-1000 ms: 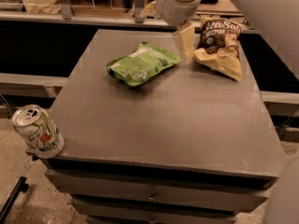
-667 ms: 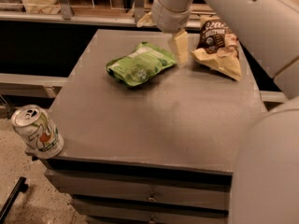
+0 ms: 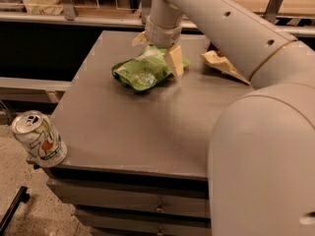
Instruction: Move green rice chip bag near 7up can
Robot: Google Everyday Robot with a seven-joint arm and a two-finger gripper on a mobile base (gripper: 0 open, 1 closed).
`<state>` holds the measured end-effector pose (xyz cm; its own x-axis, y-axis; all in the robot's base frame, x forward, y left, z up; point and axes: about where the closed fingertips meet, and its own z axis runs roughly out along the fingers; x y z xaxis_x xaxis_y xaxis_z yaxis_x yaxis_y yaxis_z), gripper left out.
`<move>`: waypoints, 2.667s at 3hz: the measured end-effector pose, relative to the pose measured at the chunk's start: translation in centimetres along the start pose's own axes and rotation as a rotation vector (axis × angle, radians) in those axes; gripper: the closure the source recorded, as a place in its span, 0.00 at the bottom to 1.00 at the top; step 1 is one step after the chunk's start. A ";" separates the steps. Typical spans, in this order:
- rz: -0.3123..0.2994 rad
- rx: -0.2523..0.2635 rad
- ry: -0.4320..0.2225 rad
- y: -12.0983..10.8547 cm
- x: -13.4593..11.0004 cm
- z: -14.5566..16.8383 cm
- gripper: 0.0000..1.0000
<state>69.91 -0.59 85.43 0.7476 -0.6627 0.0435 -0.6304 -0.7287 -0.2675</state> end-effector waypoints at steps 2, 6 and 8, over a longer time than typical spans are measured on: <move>-0.096 -0.092 0.024 -1.0 -1.5 2.2 0.17; -0.101 -0.099 -0.056 -1.9 -2.5 -1.6 1.00; -0.057 -0.009 -0.024 -1.2 -5.0 -8.4 1.00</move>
Offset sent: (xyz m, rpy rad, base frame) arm -0.0092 0.0301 -0.0156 -0.1813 0.0400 0.1402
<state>65.19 2.10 93.61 0.7871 -0.6158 0.0358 -0.5884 -0.7670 -0.2562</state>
